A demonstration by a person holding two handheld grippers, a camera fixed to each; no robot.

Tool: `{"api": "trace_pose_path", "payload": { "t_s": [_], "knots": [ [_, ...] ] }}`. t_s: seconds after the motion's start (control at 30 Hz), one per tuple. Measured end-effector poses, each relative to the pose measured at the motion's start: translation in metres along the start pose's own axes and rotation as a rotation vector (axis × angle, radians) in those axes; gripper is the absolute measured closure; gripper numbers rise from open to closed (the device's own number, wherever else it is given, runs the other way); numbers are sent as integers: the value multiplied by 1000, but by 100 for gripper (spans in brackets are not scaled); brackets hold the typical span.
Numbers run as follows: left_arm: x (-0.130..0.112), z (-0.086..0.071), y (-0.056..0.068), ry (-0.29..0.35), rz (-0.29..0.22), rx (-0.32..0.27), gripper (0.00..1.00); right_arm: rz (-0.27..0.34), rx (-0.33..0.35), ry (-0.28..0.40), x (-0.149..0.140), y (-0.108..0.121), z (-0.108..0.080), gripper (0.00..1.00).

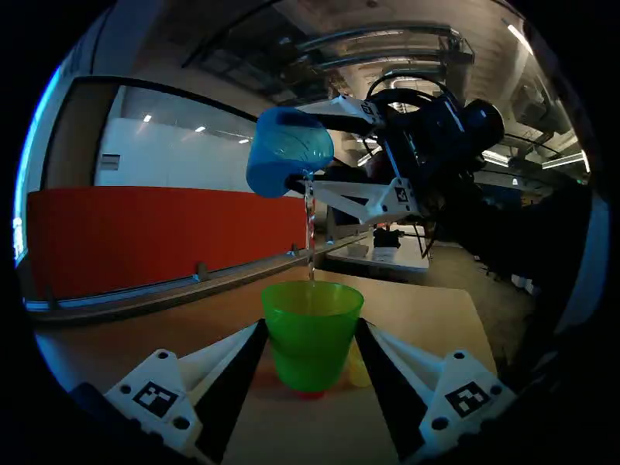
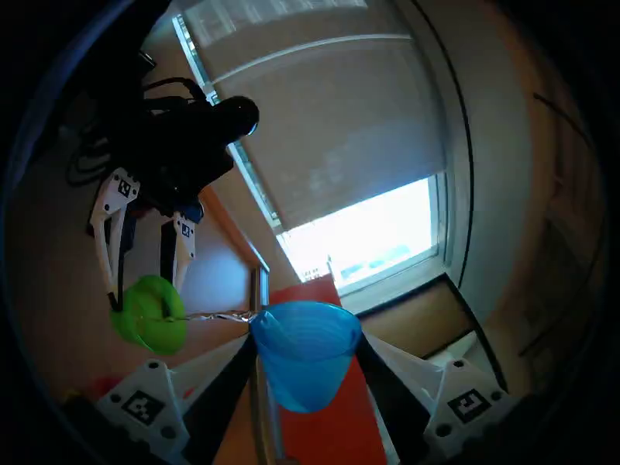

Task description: Pour water

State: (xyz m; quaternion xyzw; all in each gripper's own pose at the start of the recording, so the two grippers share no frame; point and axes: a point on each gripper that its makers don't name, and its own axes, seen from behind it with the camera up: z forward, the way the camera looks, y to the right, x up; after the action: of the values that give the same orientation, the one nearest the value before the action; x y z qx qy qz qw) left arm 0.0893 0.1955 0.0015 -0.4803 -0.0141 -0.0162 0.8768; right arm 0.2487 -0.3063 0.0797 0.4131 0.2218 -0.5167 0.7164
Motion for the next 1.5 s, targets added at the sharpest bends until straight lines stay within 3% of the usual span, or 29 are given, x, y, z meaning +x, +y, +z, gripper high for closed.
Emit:
{"api": "trace_pose_path", "payload": {
  "t_s": [1.5],
  "knots": [
    [2, 2, 3, 0, 11, -6, 18, -126, -8, -10, 4, 6, 2, 9]
  ]
}}
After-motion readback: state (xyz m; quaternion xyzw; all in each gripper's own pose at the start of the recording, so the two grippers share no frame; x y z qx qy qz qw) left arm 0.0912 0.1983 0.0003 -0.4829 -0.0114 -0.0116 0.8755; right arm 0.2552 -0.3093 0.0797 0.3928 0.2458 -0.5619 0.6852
